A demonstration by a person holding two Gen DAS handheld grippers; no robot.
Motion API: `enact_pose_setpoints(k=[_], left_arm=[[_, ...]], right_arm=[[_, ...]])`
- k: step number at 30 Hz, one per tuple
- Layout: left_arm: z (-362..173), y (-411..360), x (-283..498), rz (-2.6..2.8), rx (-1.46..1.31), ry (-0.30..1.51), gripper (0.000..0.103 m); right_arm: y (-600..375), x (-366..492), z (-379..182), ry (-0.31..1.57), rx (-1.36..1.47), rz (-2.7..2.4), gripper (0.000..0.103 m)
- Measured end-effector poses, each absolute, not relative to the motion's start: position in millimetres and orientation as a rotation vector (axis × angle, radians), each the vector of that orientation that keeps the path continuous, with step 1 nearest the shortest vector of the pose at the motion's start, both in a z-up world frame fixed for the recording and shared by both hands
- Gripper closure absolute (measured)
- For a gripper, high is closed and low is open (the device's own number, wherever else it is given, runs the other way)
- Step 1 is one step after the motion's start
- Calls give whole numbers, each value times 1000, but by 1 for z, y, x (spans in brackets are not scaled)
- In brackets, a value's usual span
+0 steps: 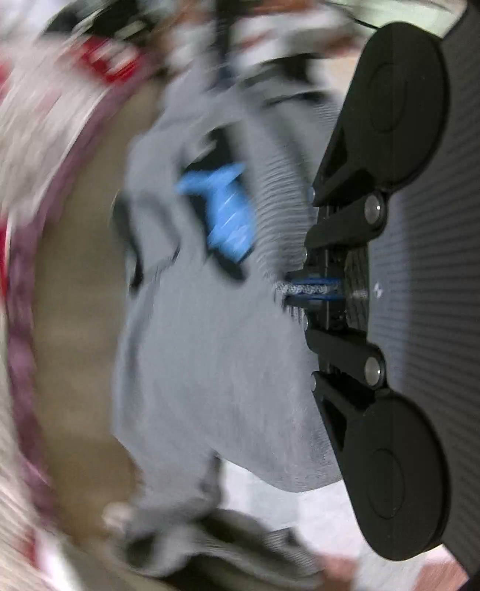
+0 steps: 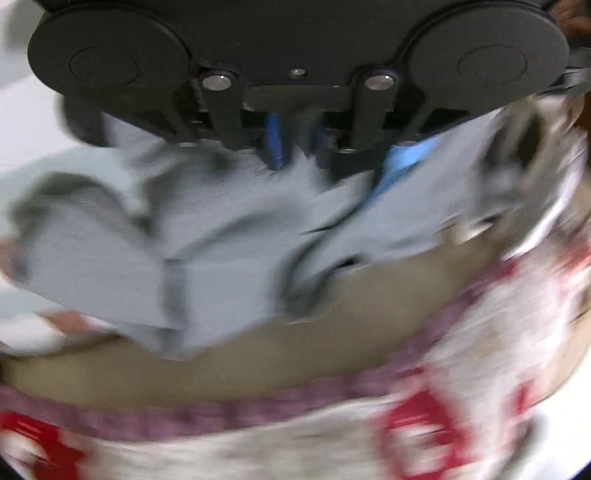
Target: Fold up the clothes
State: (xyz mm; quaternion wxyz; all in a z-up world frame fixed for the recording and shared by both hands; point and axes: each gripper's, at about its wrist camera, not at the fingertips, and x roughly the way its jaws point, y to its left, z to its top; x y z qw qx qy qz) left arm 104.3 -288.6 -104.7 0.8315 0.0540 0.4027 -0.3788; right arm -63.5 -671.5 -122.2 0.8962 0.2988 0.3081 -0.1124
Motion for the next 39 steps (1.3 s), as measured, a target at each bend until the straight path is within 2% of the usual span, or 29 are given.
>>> enact_pose_setpoints(k=[4,5,6,8,13,14,16,17,18,19,21,23,26,27,28,29,30,35,37,38,39], left_arm=[[-118,-301,121,-783,147,872,98],[-121,-303,117,-782,172,864,98],[-123,-305,114,-779,193,856,98],[-125,-303,111,-765,185,849,98],[-125,-301,113,-733,156,847,97],[-125,-301,113,-729,160,839,97],[-122,-304,111,-717,199,792,97],[-120,-304,109,-712,212,766,97],[-118,-305,108,-710,223,749,97],[-116,-306,107,-709,233,735,97],[-115,-311,106,-713,248,735,97],[-114,-315,104,-719,259,734,97],[-115,-322,101,-715,280,742,97],[-115,-323,102,-708,286,749,97],[-116,-322,102,-702,288,752,97],[-116,-320,103,-696,283,755,97],[-116,-315,104,-689,270,763,97],[-102,-288,92,-655,177,792,97],[-89,-276,72,-661,137,765,92],[-86,-274,61,-676,136,753,81],[-83,-272,49,-690,136,742,60]], right_arm=[[-673,-79,-121,637,657,-261,67],[-666,-84,-116,631,641,-232,64],[-654,-89,-110,629,599,-187,51],[-630,-97,-99,635,510,-104,32],[-585,-71,-119,828,221,-74,32],[-577,-65,-127,870,141,-104,35],[-575,-60,-136,895,18,-210,57],[-583,-60,-136,892,21,-265,88],[-600,-62,-133,878,98,-321,100],[-616,-66,-129,857,181,-372,97],[-643,-73,-129,828,223,-499,100],[-661,-76,-133,842,228,-586,99],[-674,-98,-126,800,524,-463,90],[-661,-103,-119,793,551,-378,83],[-641,-107,-112,796,508,-287,70],[-620,-110,-106,796,435,-223,40],[-598,-113,-103,805,346,-180,28],[-526,-97,-125,927,-92,-95,28],[-523,-86,-137,972,-156,-150,32],[-532,-87,-135,961,-118,-185,33],[-540,-87,-133,951,-79,-220,51]])
